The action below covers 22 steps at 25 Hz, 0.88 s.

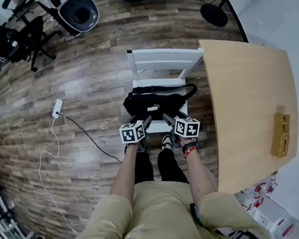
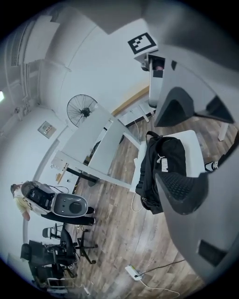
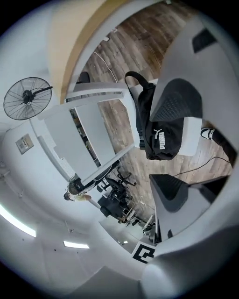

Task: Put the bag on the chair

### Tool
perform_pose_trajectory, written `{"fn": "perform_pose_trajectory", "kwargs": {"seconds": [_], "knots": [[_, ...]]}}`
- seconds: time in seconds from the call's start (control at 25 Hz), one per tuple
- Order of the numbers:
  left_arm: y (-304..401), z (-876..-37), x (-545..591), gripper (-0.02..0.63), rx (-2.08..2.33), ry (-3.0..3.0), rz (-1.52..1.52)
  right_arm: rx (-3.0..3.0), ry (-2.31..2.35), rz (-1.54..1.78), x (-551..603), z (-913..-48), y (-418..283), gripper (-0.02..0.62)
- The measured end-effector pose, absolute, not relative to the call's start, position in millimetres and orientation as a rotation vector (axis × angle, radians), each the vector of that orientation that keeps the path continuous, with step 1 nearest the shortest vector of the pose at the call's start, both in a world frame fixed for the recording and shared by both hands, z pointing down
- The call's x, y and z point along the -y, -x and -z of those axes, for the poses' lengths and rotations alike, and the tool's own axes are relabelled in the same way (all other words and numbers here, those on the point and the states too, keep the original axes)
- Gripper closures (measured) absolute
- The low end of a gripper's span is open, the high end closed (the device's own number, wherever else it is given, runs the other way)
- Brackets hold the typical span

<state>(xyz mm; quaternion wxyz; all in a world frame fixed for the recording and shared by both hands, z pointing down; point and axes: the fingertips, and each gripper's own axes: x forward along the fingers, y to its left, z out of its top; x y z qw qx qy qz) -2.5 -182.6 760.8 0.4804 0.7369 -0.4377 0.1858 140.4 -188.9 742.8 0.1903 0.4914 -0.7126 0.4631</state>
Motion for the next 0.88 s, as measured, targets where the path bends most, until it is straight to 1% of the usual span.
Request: {"fn": "perform_pose_trajectory", "kwargs": {"seconds": [0.28, 0.32, 0.36, 0.4, 0.48, 0.68, 0.88], "knots": [[10.6, -688.8, 175.5, 0.33, 1.144, -1.93, -0.442, 2.086, -1.433, -1.142, 186.2, -670.9, -142.8, 0.303], [12.5, -678.3, 177.2, 0.363, 1.16, -1.948, -0.43, 2.105, -1.438, -1.114, 189.0, -659.0, -142.2, 0.315], [14.3, -667.8, 179.4, 0.376, 1.174, -1.962, -0.413, 2.124, -1.439, -1.08, 192.0, -647.0, -141.4, 0.328], [15.6, -657.1, 181.6, 0.377, 1.184, -1.972, -0.392, 2.144, -1.437, -1.044, 194.4, -635.0, -140.5, 0.355], [17.7, -633.5, 184.6, 0.377, 1.199, -1.993, -0.341, 2.181, -1.434, -0.977, 196.3, -612.1, -138.5, 0.384], [21.2, -567.0, 201.1, 0.407, 1.265, -2.127, -0.299, 2.279, -1.468, -0.859, 205.2, -553.7, -134.7, 0.421], [21.3, -501.6, 221.4, 0.431, 1.342, -2.288, -0.272, 2.365, -1.495, -0.725, 215.8, -499.5, -132.1, 0.443]]}}
